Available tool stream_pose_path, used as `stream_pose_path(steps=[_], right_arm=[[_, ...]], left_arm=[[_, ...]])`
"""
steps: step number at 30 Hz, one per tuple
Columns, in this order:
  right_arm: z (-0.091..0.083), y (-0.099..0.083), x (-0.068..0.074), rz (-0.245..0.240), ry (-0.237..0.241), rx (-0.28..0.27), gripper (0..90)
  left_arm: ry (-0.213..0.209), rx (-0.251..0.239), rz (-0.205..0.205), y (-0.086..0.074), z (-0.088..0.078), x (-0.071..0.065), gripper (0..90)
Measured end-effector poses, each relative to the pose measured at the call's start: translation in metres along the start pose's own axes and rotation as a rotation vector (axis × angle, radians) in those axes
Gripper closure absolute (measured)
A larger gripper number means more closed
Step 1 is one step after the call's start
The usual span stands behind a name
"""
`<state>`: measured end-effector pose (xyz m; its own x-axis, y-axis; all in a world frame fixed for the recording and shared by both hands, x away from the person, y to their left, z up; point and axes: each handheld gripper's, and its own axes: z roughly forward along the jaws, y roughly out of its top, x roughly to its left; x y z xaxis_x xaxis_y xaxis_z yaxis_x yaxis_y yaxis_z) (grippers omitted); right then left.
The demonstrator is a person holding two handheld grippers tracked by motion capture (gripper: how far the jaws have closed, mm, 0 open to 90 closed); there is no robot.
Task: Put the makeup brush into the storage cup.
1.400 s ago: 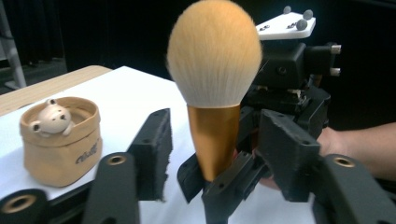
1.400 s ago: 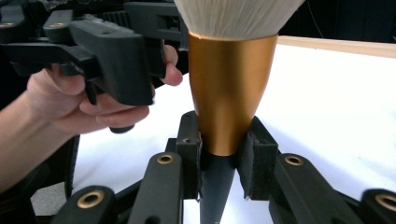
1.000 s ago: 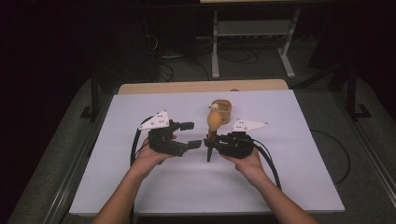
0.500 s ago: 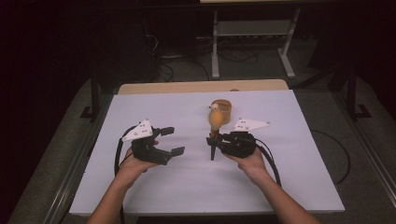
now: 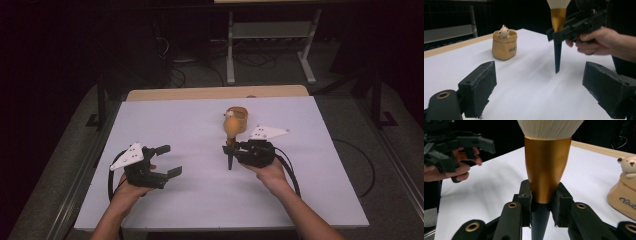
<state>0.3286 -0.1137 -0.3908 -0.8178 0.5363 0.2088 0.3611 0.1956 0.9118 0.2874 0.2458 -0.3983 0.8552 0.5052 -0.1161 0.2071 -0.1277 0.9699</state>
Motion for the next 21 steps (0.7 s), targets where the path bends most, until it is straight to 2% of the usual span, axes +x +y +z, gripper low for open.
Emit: stream_pose_path(steps=[2,5,11,16,21], right_arm=[[0.0,0.001,-0.001,-0.002,-0.003,0.004,71.4],[-0.002,0.002,-0.002,-0.004,-0.014,-0.002,71.4],[-0.004,0.009,-0.006,-0.009,-0.035,-0.01,71.4],[-0.004,0.012,-0.01,-0.01,-0.04,-0.013,71.4],[-0.003,0.013,-0.014,-0.016,-0.056,-0.003,71.4]], left_arm=[[0.01,0.02,0.001,-0.004,-0.004,0.0,12.0],[0.025,0.021,-0.02,-0.007,-0.008,-0.002,12.0],[0.058,0.025,-0.017,-0.014,-0.015,-0.004,13.3],[0.05,0.041,-0.059,-0.021,-0.02,-0.004,13.3],[0.073,0.034,-0.055,-0.025,-0.027,-0.006,13.2]])
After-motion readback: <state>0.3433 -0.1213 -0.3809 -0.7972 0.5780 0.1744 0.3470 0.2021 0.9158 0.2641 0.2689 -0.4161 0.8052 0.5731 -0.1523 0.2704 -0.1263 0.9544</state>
